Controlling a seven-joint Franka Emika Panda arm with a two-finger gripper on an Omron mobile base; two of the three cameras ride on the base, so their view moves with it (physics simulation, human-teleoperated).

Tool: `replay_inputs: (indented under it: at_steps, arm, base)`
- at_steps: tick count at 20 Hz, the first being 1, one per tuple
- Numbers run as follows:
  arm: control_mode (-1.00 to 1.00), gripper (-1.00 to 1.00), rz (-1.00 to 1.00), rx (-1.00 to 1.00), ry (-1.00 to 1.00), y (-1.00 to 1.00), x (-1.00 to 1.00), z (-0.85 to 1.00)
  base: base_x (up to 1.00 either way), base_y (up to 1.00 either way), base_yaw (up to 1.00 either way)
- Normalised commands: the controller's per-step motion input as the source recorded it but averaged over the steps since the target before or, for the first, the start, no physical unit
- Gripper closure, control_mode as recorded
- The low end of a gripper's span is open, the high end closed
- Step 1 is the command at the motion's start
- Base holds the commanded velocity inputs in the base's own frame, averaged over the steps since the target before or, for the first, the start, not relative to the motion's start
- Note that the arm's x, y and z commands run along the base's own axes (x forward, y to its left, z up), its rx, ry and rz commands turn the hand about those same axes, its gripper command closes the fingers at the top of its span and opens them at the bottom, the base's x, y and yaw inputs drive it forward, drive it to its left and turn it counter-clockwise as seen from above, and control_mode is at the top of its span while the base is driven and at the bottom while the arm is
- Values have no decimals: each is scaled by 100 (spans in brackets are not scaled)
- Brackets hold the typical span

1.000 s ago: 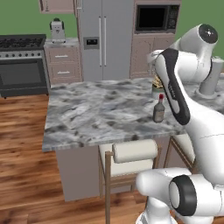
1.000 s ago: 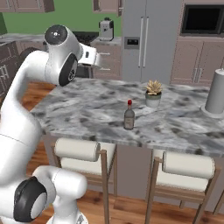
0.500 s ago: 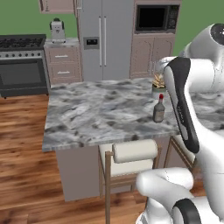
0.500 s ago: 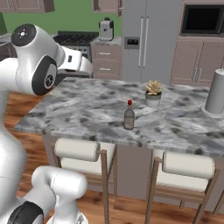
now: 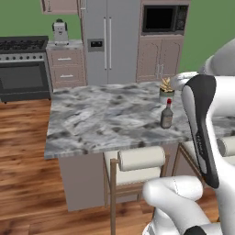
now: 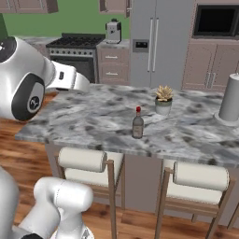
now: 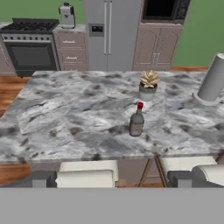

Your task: Get the candle and the liquor from the cabinet and move them to the dining counter.

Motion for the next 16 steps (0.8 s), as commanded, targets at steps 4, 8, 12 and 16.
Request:
replay_inputs:
  at_steps: [4, 8, 12, 16]
  arm:
    - [-100, -100, 0, 0, 0, 3, -52, -3]
    - [-100, -100, 0, 0, -1, 1, -48, -2]
    - [100, -100, 0, 0, 0, 0, 0, 0]
    - [100, -100, 0, 0, 0, 0, 0, 0]
  base:
    - [0, 0, 0]
    - [0, 0, 0]
    - [-93, 57, 1]
    - [-87, 100, 1]
